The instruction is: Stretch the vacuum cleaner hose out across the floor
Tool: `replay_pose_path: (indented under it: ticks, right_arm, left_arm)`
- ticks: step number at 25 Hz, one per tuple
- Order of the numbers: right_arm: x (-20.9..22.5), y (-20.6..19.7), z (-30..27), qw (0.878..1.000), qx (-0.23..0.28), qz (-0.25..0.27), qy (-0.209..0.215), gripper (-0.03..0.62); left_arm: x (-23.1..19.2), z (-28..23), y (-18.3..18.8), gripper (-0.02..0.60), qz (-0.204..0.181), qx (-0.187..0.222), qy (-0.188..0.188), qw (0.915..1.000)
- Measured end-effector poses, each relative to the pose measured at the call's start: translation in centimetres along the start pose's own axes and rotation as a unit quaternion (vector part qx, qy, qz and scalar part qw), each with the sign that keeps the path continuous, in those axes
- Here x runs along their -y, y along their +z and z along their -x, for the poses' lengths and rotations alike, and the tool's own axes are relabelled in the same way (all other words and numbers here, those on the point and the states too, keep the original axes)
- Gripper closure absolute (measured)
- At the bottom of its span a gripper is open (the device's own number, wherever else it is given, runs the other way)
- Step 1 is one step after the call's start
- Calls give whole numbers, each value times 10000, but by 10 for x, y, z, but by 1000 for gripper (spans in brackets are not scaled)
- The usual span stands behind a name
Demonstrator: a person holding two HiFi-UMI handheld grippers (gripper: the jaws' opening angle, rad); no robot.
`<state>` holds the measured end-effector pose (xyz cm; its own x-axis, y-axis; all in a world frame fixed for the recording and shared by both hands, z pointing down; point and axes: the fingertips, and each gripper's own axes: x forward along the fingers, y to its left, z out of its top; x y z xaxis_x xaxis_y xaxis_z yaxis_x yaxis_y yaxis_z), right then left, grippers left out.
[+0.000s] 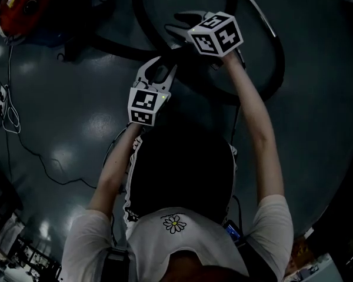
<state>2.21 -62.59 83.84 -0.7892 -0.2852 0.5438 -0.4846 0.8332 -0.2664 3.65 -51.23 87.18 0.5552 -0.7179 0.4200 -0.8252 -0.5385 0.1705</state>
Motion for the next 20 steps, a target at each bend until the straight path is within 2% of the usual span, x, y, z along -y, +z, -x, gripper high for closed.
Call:
replay_pose_path:
  ticks: [2, 5, 11, 16, 18, 20]
  right_arm:
    - [-11, -38, 11, 9986, -447, 183, 229, 402]
    - [-26, -94, 36, 9931, -1015, 94, 578, 402]
    - [-34, -201, 72, 9736, -2207, 286, 502, 401]
    - [-35, -212, 91, 9741, -2147, -239, 667, 401]
    - [-44, -218, 103, 9684, -2361, -145, 792, 401]
    - [-52, -238, 110, 9571, -2773, 128, 829, 401]
  left_arm:
    - [-1, 1, -4, 434, 67, -20, 20, 10000]
    - [2, -1, -8, 434, 78, -77, -21, 9999]
    - [4, -7, -18, 434, 63, -175, -64, 9998]
    - [7, -10, -21, 434, -42, -228, -89, 9997]
    - [4, -7, -20, 434, -48, -208, -61, 9998]
    - [1, -3, -22, 434, 20, -198, -10, 9998]
